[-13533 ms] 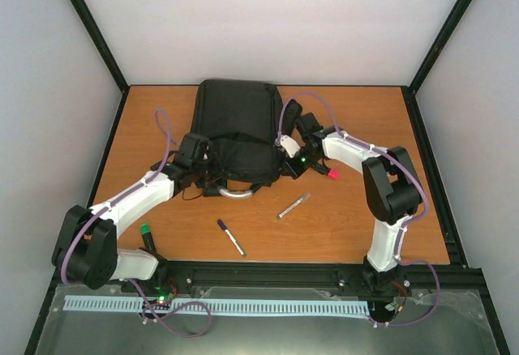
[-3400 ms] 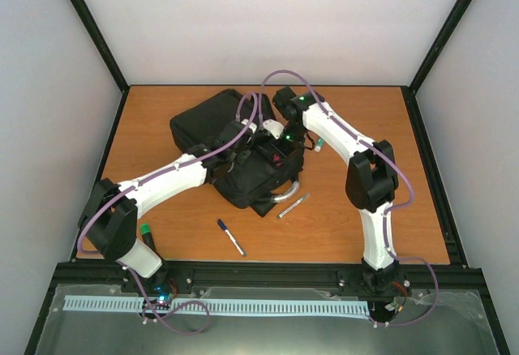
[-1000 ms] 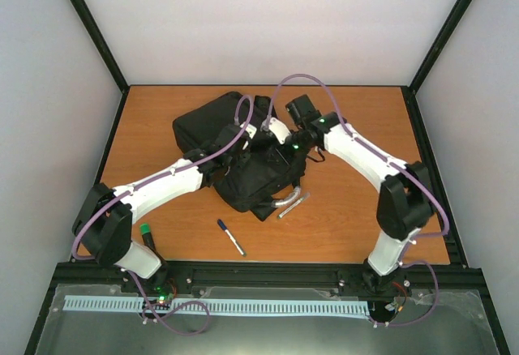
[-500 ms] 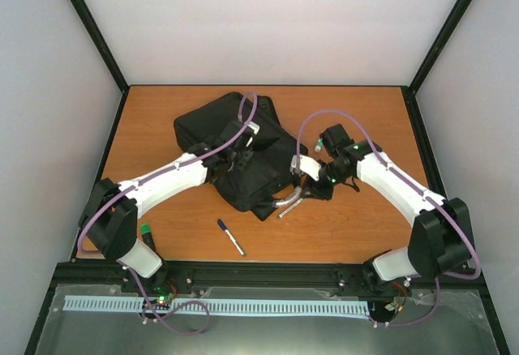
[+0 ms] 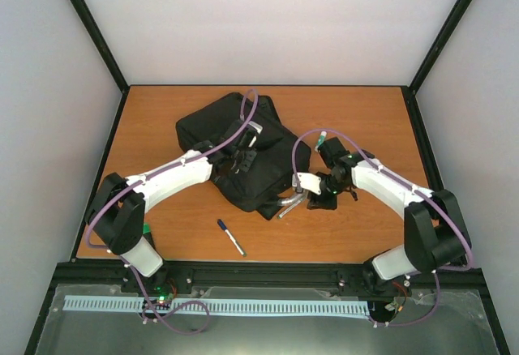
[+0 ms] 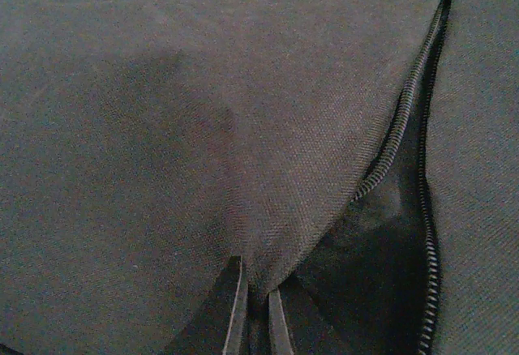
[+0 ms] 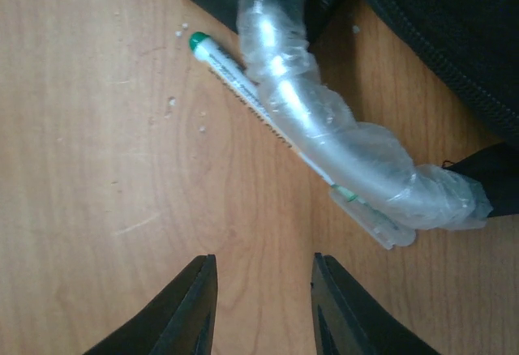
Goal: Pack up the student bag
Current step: Pick up the stationery from the center of the board, then place the stationery in the student bag.
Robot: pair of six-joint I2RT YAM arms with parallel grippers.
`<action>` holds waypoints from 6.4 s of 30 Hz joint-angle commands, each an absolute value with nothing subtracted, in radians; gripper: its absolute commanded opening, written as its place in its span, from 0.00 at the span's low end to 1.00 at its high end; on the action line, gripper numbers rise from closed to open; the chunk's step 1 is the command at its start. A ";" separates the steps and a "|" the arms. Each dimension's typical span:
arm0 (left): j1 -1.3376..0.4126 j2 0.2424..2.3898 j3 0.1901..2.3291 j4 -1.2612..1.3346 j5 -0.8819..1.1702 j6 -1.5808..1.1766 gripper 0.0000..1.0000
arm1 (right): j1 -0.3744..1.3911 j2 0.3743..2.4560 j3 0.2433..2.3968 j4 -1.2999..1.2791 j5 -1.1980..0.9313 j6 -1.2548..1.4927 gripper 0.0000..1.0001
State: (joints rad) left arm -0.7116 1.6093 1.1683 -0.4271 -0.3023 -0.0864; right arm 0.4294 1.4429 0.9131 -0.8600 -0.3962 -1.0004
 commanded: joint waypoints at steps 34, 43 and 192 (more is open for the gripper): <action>-0.707 1.557 1.207 -0.437 -0.294 -0.126 0.01 | 0.172 2.231 1.834 -0.862 -0.106 -0.149 0.65; -0.707 1.560 1.207 -0.437 -0.295 -0.123 0.01 | 0.172 2.266 1.825 -0.879 -0.132 -0.161 0.54; -0.707 1.567 1.224 -0.448 -0.297 -0.116 0.01 | 0.486 1.882 1.611 -1.011 -0.606 -0.261 0.16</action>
State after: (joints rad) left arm -0.7071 1.5997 1.1755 -0.4660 -0.3130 -0.1024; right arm 0.4839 1.8973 1.6539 -1.0527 -0.5339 -0.2646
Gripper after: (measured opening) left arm 0.066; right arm 0.198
